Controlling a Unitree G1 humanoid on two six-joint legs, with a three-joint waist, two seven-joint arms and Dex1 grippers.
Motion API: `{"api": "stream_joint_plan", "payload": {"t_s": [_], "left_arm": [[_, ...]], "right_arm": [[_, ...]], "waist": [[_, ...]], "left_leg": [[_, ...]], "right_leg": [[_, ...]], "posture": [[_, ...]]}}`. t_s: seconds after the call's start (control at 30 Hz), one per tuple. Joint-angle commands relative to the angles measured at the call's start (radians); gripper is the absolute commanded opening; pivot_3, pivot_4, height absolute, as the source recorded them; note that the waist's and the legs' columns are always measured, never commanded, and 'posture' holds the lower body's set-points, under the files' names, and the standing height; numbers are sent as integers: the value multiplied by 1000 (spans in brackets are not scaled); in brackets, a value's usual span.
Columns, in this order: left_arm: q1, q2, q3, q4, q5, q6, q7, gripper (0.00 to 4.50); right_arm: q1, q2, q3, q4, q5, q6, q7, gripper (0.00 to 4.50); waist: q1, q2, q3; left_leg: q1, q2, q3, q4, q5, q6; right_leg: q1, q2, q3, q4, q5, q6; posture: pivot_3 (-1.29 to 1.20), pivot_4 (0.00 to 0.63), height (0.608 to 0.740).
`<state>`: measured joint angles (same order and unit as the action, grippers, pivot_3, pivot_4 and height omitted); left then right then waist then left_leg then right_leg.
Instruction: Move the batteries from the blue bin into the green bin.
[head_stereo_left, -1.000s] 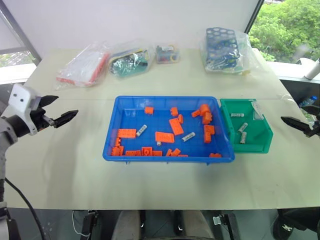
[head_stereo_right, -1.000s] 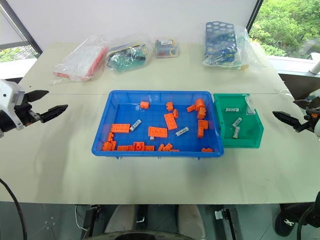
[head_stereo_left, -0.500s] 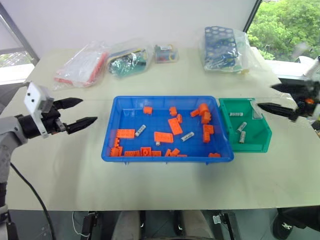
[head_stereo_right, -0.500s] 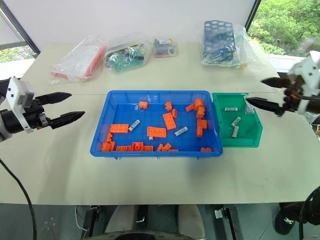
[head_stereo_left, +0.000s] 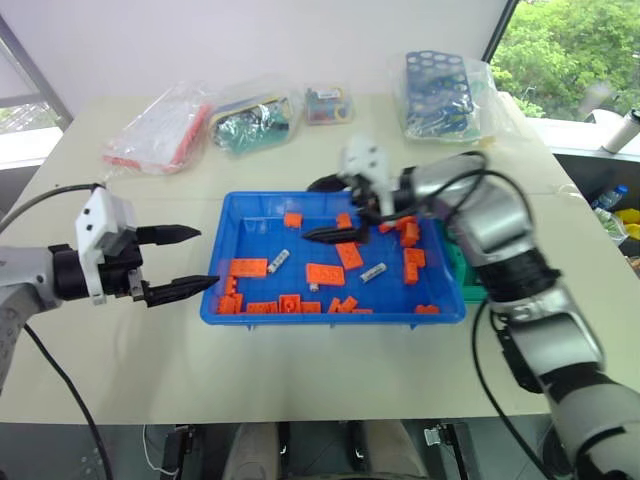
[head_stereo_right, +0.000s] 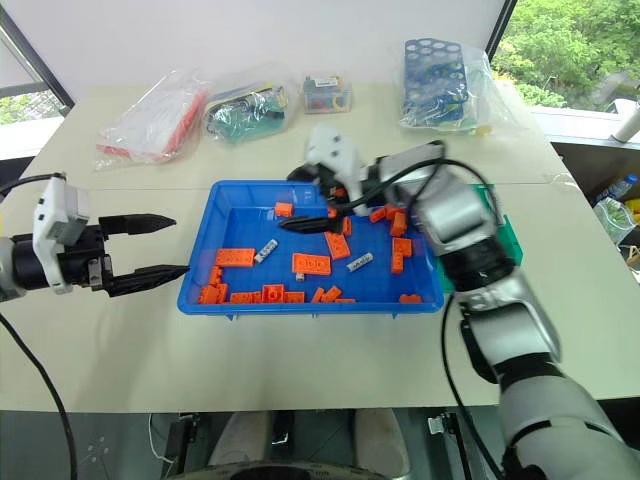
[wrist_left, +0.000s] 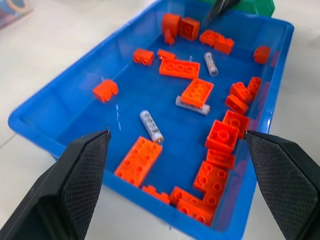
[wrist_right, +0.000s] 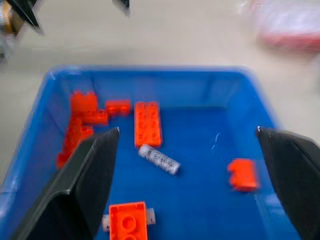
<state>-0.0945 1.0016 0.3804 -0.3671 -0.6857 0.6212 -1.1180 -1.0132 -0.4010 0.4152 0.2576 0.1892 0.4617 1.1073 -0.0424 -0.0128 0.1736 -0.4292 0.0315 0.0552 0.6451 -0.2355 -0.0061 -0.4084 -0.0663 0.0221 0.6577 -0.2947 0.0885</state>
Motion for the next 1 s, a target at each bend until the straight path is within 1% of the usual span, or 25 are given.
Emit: {"api": "stream_joint_plan", "payload": {"t_s": [0.03, 0.23, 0.4, 0.53, 0.67, 0.77, 0.8, 0.83, 0.87, 0.9, 0.93, 1.0], "left_arm": [[33, 6, 36, -46, 6, -21, 6, 4500], [65, -8, 58, -82, -7, -12, 42, 4500], [78, -26, 90, -117, -30, 6, 86, 4500], [82, -29, 95, -127, -36, 8, 103, 4500], [66, -29, 93, -128, -43, 9, 121, 4500], [53, -27, 90, -126, -52, 12, 130, 4500], [49, -26, 88, -124, -53, 12, 131, 4500], [45, -25, 85, -121, -53, 11, 132, 4500], [41, -25, 81, -118, -52, 9, 132, 4500], [38, -25, 76, -114, -50, 7, 132, 4500], [33, -25, 71, -109, -49, 5, 131, 4500], [17, -27, 59, -96, -49, 4, 131, 4500]], "right_arm": [[-64, 69, 52, 152, -86, -117, 18, 4465], [-112, 157, 128, 391, -227, -293, 37, 4465], [-173, 248, 128, 608, -300, -423, 17, 4465], [-205, 298, 103, 711, -323, -481, 9, 4465], [-205, 318, 99, 780, -357, -536, 5, 4465], [-196, 318, 87, 795, -364, -550, 16, 3670], [-193, 317, 84, 797, -367, -557, 19, 3239], [-191, 318, 78, 798, -368, -557, 20, 2790], [-189, 318, 72, 798, -369, -556, 21, 2172], [-188, 320, 66, 798, -370, -555, 21, 1708], [-186, 321, 58, 795, -368, -550, 22, 1097], [-182, 321, 46, 780, -365, -538, 21, 109]], "waist": [[-2, 0, 0], [-3, 0, 0], [-9, 0, 0], [-18, 0, 0], [-24, 0, 0], [-27, 0, 0], [-28, 0, 0], [-28, 0, 0], [-28, 0, 0], [-28, 0, 0], [-28, 0, 0], [-28, 0, 0]], "left_leg": [[0, 0, 0, 0, 0, 0], [0, 0, -1, 0, 0, 0], [1, 0, -1, -1, 0, -1], [1, 0, -1, -2, 1, -2], [1, 0, -2, -2, 1, -3], [1, 0, -2, -2, 1, -3], [1, 0, -2, -3, 1, -3], [1, 0, -2, -3, 1, -3], [1, 0, -2, -3, 1, -3], [1, 0, -2, -3, 1, -4], [1, 0, -2, -3, 1, -4], [1, 0, -2, -4, 1, -4]], "right_leg": [[0, 0, 0, 0, 0, 0], [0, 0, -1, 1, 1, 2], [-1, 0, -1, 2, 1, 2], [-1, 0, -2, 3, 1, 2], [-1, 0, -2, 3, 1, 2], [-1, 0, -2, 3, 1, 2], [-1, 0, -2, 3, 1, 2], [-1, 0, -2, 3, 1, 2], [-1, 0, -2, 3, 1, 2], [-1, 0, -2, 3, 1, 2], [-1, 0, -2, 3, 1, 2], [-1, 0, -2, 3, 1, 2]], "posture": [[0, 150, 739], [0, 150, 739], [0, 150, 739], [0, 150, 739], [0, 150, 739], [0, 150, 739], [0, 150, 739], [0, 150, 739], [0, 150, 739], [0, 150, 739], [0, 150, 739], [0, 150, 739]]}}
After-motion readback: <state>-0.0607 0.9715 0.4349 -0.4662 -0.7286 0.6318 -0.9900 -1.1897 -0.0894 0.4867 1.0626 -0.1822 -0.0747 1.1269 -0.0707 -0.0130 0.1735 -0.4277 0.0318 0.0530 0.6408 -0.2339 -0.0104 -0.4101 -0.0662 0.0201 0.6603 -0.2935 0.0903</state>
